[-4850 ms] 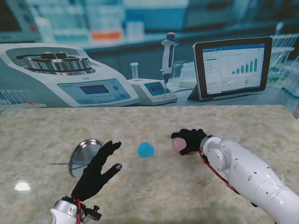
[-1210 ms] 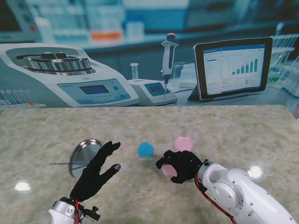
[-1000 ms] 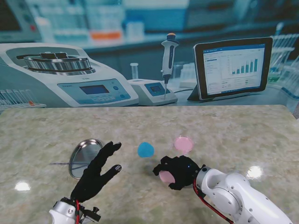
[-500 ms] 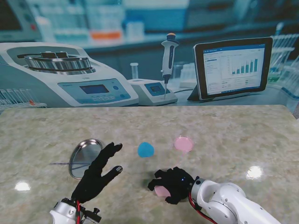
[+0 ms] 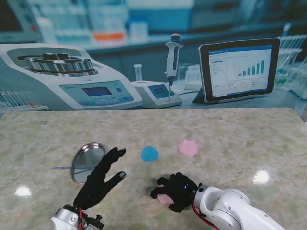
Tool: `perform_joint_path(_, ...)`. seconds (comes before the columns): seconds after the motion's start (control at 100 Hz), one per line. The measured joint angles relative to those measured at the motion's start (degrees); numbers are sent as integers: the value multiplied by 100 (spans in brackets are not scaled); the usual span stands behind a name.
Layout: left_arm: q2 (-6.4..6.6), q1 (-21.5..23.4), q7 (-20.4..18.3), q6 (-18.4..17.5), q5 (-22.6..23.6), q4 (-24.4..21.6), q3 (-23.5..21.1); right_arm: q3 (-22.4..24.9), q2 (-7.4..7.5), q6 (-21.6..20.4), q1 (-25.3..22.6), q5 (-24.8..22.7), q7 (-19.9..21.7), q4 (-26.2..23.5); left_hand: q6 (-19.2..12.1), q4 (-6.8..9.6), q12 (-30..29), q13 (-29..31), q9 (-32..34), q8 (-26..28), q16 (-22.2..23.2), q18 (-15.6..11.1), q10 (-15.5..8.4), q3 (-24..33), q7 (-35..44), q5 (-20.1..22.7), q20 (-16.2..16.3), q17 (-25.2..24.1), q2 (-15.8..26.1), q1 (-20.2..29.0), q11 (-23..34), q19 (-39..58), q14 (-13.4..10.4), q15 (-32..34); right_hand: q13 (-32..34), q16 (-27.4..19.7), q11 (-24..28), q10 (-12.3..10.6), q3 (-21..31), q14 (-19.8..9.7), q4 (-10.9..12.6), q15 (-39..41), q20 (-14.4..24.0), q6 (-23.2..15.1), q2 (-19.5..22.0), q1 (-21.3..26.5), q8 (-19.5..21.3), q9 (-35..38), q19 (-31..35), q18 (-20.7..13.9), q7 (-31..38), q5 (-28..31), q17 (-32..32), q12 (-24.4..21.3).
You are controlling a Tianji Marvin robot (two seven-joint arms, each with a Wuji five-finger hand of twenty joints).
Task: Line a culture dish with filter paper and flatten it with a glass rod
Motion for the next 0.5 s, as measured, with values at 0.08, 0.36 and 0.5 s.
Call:
perform_joint_path(0.08,0,10,-1,0,0,-3,-5,0,5,0,-9,-56,79,-30,0,0,0,0,0,0,0,0,0,0,0,0,0,0,0,0,0,0,0,0,-264,-86,-295,-63,-80,-16,1,-230,61,0,5,9,28,4,-53,68,-170,-2,-229,-98)
perform_joint_path(0.36,1,22,-13,3,-11,-24,-11,-4,22,-14,-20,-74,258,-53,0,0,0,0,0,0,0,0,0,0,0,0,0,0,0,0,0,0,0,0,-868,-758,-1914,-70,-1019,-22,2,-1232,-149,409,144,-598,-276,1,-1063,503,-2008,-185,-996,-674)
perform_joint_path(0.5,2,28,-16,9,-10,-36,-23,17,26,3,-45,-47,318,-86,0,0,0,0,0,0,0,0,0,0,0,0,0,0,0,0,0,0,0,0,-1248,-1274,-2543,-65,-1485,-24,-35,-1708,-724,674,363,-759,-1135,-60,-1655,756,-2886,-115,-1428,-762)
